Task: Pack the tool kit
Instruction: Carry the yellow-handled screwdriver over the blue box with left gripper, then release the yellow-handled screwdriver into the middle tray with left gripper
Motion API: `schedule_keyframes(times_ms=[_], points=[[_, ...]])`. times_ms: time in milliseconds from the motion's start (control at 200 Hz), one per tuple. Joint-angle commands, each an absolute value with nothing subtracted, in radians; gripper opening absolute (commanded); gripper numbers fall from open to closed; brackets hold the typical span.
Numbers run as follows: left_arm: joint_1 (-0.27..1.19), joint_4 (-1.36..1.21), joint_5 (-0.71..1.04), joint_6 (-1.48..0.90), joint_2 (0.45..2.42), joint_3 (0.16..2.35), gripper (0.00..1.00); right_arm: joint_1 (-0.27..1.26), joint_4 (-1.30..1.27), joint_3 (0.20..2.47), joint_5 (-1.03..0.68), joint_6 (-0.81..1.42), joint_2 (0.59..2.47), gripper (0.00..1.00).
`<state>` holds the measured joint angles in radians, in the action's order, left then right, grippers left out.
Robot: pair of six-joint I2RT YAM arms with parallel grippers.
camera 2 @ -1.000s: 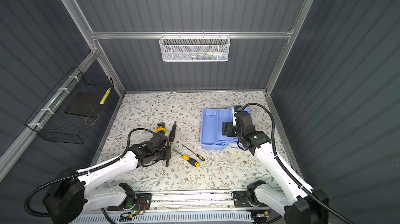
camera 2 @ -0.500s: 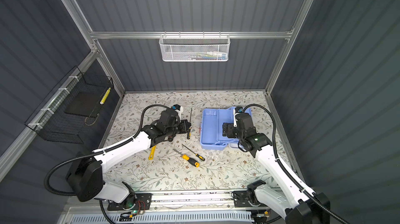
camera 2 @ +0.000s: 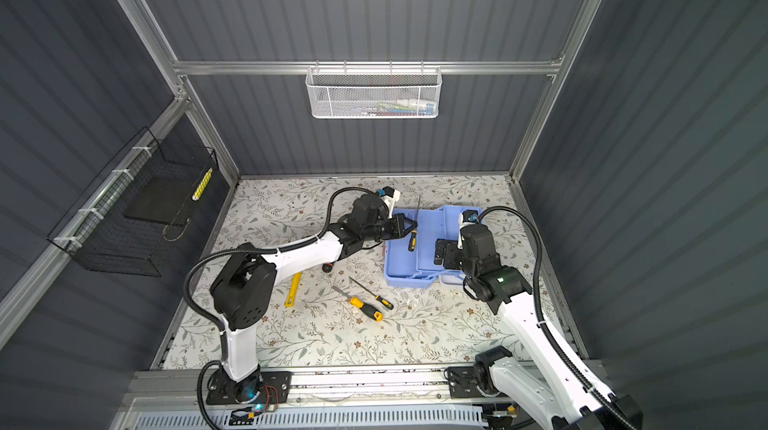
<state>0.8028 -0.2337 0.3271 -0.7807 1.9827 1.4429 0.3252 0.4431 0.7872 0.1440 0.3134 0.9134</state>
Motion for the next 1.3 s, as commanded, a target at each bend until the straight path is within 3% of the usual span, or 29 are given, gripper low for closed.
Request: schedule_keyframes(times_ms=[0, 355, 430, 675, 880, 1156, 1226, 1296], points=[[0.825, -0.319, 0.408, -0.858, 2.046, 1.529, 0.0, 0.304, 0.475, 0.771, 0.143, 0.33, 0.896, 0.96], [0.867, -0.177, 0.336, -0.804, 2.109, 1.613, 0.0, 0.288, 0.491, 0.767, 0.138, 0.333, 0.884, 0.96], [0.871, -0.147, 0.298, -0.793, 2.111, 1.623, 0.05, 0.287, 0.49, 0.768, 0.136, 0.336, 0.885, 0.96], [0.879, -0.065, 0.268, -0.772, 2.118, 1.657, 0.31, 0.285, 0.489, 0.77, 0.129, 0.341, 0.893, 0.96], [0.879, -0.049, 0.242, -0.753, 2.088, 1.643, 0.42, 0.284, 0.491, 0.77, 0.125, 0.342, 0.893, 0.96], [0.879, -0.036, 0.169, -0.683, 1.977, 1.539, 0.82, 0.299, 0.492, 0.792, 0.047, 0.338, 0.925, 0.87], [0.879, -0.027, 0.131, -0.653, 1.931, 1.488, 0.99, 0.329, 0.475, 0.795, 0.042, 0.327, 0.93, 0.83], [0.879, -0.013, 0.09, -0.623, 1.882, 1.44, 1.0, 0.366, 0.468, 0.801, 0.05, 0.314, 0.939, 0.79]])
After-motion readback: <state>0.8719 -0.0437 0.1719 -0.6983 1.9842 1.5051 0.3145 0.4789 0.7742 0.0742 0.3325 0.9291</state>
